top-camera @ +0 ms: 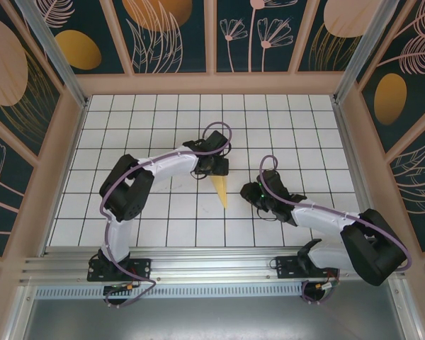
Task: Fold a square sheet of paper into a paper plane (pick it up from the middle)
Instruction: Move a paper plane to the center of the table.
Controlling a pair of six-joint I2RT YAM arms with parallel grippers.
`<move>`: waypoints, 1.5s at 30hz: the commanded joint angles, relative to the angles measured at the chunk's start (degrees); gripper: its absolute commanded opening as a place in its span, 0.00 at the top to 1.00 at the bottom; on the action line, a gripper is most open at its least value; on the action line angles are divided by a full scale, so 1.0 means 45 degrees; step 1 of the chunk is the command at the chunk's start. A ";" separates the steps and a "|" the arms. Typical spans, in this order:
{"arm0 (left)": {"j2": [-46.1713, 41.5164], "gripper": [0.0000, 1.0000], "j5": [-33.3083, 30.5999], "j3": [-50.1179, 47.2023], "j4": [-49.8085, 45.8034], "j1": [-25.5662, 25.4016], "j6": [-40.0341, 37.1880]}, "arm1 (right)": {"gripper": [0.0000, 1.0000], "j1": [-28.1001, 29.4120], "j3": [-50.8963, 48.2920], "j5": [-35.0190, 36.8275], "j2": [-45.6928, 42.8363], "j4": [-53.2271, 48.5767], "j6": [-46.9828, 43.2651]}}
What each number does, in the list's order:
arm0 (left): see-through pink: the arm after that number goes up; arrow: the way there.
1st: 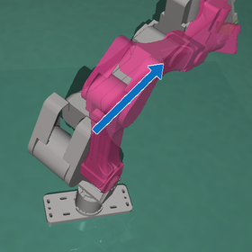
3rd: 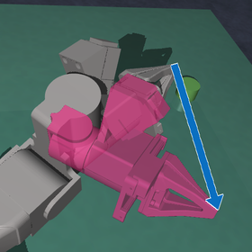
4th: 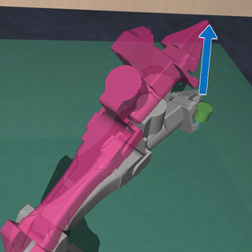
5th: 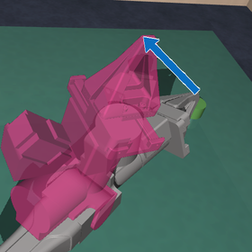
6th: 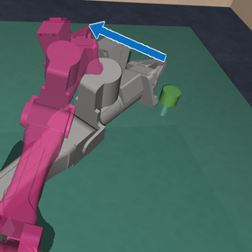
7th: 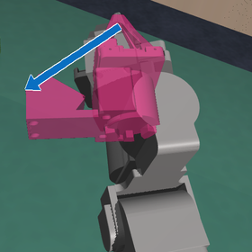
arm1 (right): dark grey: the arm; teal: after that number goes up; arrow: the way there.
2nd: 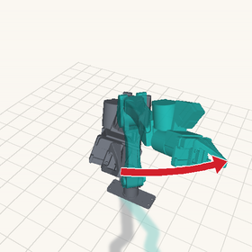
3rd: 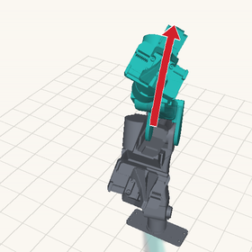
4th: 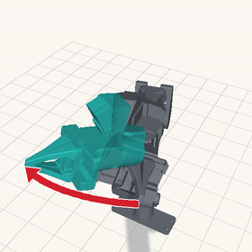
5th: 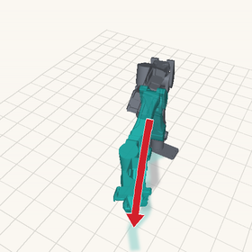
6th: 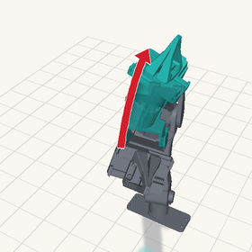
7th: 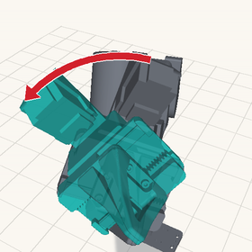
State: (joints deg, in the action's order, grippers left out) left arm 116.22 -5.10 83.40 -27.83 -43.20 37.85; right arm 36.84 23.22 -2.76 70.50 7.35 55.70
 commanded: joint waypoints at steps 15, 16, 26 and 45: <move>-0.1453 0.62 -0.0509 -0.1356 0.0453 -0.0103 -0.0386 | 0.65 0.0041 0.1101 -0.0219 0.1141 0.0921 -0.0053; -0.1577 0.66 -0.0470 -0.1497 0.0509 -0.0103 -0.0383 | 0.65 0.0057 0.1194 -0.0276 0.1231 0.1000 -0.0088; -0.2205 0.91 -0.0649 -0.2613 0.1017 -0.0087 -0.0359 | 0.62 0.0115 0.2167 -0.1533 0.2477 0.1798 -0.0842; -0.2761 0.97 -0.0801 -0.3549 0.1499 -0.0009 -0.0402 | 0.55 0.0369 0.3937 -0.3311 0.5329 0.2021 -0.2214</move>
State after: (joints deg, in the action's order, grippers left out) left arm 104.99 -8.21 67.85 -22.02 -43.20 36.38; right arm 38.17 38.98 -16.62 93.17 16.14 48.05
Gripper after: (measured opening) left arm 0.068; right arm 0.452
